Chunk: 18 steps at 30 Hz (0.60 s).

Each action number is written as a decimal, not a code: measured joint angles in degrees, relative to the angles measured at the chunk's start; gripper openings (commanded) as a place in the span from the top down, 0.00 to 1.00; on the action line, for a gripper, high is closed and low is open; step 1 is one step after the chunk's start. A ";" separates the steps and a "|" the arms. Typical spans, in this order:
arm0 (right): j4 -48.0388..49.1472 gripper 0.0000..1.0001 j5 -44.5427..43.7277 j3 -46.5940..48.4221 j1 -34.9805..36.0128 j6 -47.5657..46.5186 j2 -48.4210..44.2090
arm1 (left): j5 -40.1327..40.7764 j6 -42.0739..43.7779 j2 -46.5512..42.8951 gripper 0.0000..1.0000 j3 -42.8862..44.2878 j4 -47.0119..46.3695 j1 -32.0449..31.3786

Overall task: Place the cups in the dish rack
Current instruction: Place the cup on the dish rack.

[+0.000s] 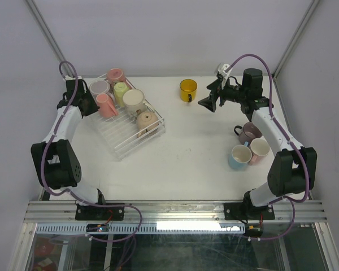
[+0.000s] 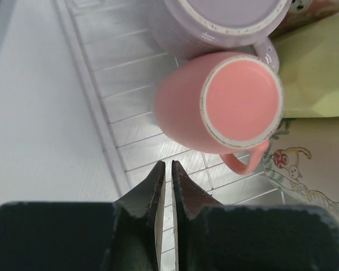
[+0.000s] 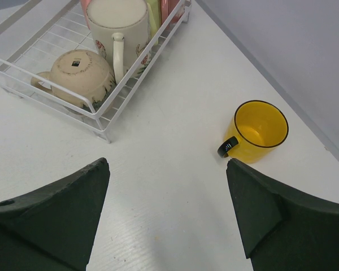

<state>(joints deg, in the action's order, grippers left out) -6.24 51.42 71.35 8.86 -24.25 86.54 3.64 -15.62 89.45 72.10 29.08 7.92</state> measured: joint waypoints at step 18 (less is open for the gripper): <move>0.00 0.13 -0.02 0.00 0.00 0.00 0.00 | -15.65 -4.79 7.15 0.87 -0.92 -5.53 -0.17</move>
<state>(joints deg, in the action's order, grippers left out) -6.24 51.40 71.35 8.86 -24.25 86.54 -12.01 -20.40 96.60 71.18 23.55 7.75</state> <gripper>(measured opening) 0.871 0.122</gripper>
